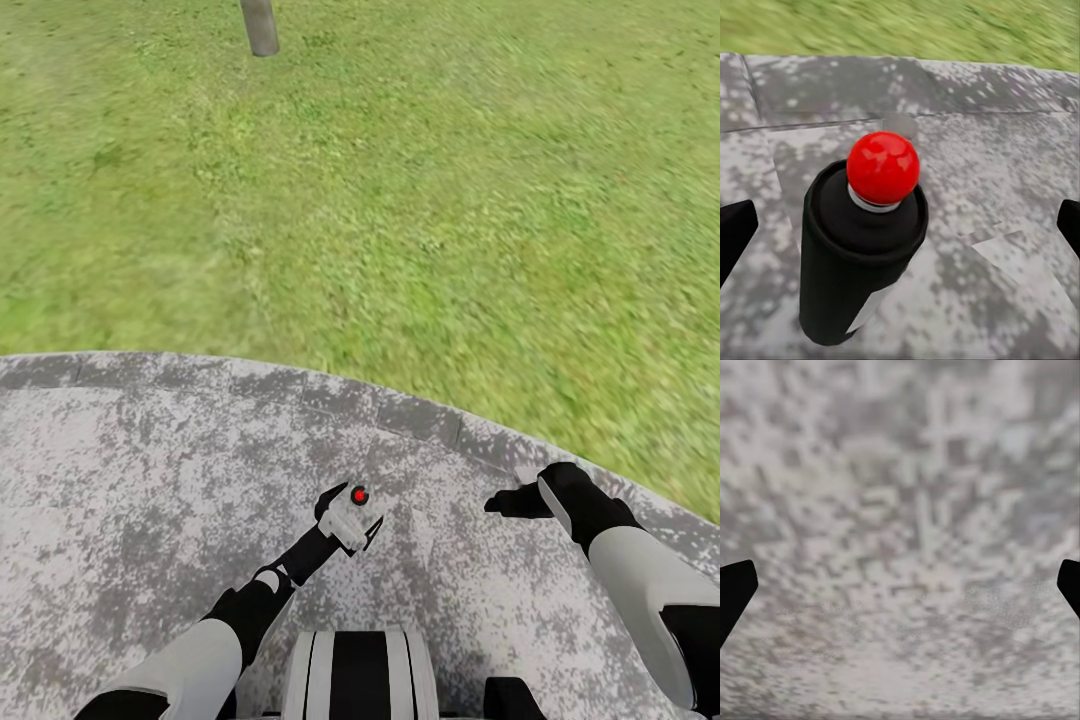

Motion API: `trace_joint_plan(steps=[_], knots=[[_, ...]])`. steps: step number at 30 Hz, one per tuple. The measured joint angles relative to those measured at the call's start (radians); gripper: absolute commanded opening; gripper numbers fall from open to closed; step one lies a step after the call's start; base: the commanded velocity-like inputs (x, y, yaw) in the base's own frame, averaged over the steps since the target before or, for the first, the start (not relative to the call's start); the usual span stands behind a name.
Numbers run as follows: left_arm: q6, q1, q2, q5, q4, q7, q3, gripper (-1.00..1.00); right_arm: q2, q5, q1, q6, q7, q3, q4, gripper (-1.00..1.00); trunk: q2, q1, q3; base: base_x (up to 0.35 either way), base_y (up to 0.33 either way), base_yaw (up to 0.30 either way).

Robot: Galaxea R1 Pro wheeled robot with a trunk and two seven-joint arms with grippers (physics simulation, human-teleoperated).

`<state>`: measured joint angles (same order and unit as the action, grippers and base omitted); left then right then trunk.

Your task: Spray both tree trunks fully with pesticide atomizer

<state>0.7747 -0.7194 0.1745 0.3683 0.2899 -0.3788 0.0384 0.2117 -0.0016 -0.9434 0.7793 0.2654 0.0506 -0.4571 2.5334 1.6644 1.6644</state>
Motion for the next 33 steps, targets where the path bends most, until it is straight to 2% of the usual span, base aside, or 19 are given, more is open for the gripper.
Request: trace_joint_plan(steps=[20,24,26,33], knots=[[0.000,0.000,0.000,0.000,0.001,0.001,-0.001,1.00,0.000,0.000,0.000,0.000,0.000,0.000,0.000,1.00,0.000,0.000,0.000,0.000,0.000,0.000],[0.000,0.000,0.000,0.000,0.008,0.001,-0.015,1.00,0.000,0.000,0.000,0.000,0.000,0.000,0.000,1.00,0.000,0.000,0.000,0.000,0.000,0.000],[0.000,0.000,0.000,0.000,0.010,0.000,-0.019,1.00,0.000,0.000,0.000,0.000,0.000,0.000,0.001,1.00,0.000,0.001,0.008,0.000,0.000,0.000],[0.000,0.000,0.000,0.000,0.011,0.000,-0.020,1.00,0.000,0.000,0.000,0.000,0.000,0.000,0.000,1.00,0.000,0.001,0.008,0.000,0.000,0.000]])
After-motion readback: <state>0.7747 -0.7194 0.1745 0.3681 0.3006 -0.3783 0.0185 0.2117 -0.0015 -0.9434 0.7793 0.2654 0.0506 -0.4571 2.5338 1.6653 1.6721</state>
